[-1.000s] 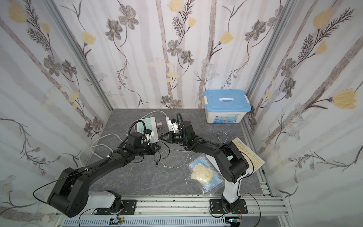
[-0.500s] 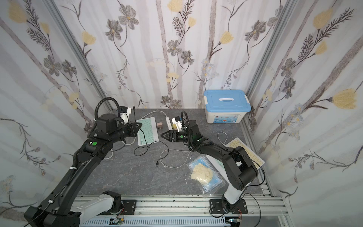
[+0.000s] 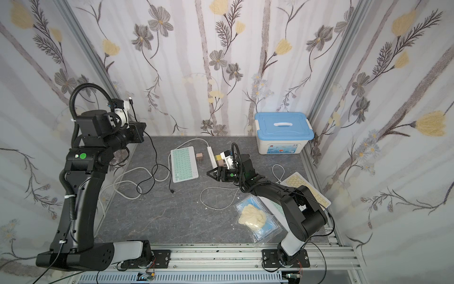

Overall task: Unplug the wireless keyboard
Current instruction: Place the power cord at the keyboard.

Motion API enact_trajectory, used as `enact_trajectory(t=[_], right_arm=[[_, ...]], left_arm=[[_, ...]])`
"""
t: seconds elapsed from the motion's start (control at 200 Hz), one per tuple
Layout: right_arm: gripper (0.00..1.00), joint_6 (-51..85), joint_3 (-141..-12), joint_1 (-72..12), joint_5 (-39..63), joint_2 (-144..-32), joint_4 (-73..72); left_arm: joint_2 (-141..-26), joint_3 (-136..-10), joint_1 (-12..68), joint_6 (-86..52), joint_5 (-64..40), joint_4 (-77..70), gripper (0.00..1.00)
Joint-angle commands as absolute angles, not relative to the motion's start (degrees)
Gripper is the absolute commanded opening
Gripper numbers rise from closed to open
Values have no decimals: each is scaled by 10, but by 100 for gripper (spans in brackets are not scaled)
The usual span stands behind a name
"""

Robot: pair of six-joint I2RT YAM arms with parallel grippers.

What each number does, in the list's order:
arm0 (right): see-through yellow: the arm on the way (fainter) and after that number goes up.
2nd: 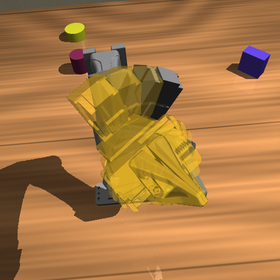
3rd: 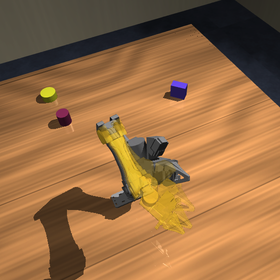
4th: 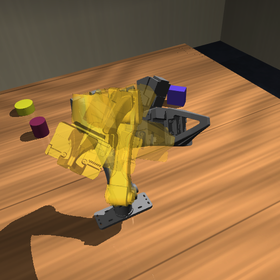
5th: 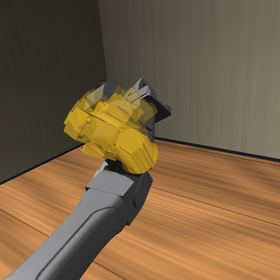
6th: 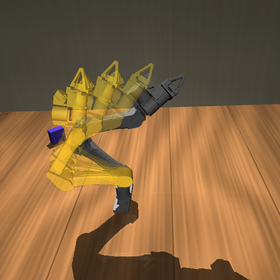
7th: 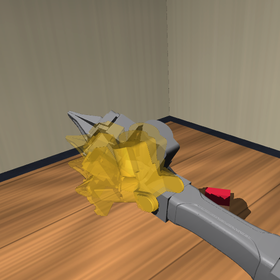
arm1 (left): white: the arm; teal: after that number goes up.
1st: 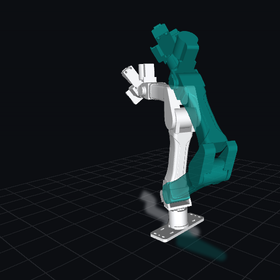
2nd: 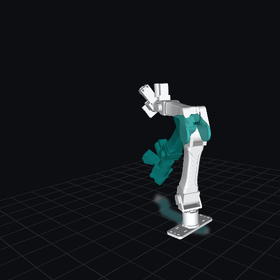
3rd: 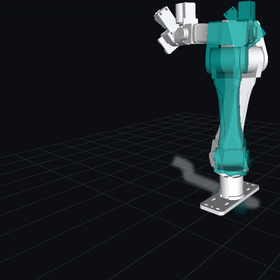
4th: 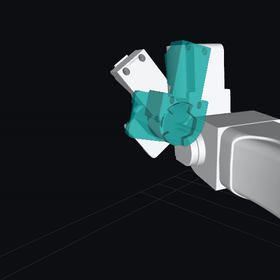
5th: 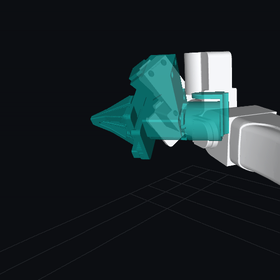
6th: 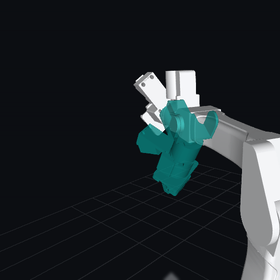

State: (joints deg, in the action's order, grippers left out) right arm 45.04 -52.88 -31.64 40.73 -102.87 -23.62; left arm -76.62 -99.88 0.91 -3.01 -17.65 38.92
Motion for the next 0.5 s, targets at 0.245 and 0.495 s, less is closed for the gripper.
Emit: enact_trajectory(t=[0.245,0.495], right_arm=[[67,441,-519,-316,398,-1038,-248],[67,443,-509,-316,398,-1048,-258]], left_arm=[[-807,-840,48,-84,-298,245,0],[-854,-732,89,-111,-236,181,2]])
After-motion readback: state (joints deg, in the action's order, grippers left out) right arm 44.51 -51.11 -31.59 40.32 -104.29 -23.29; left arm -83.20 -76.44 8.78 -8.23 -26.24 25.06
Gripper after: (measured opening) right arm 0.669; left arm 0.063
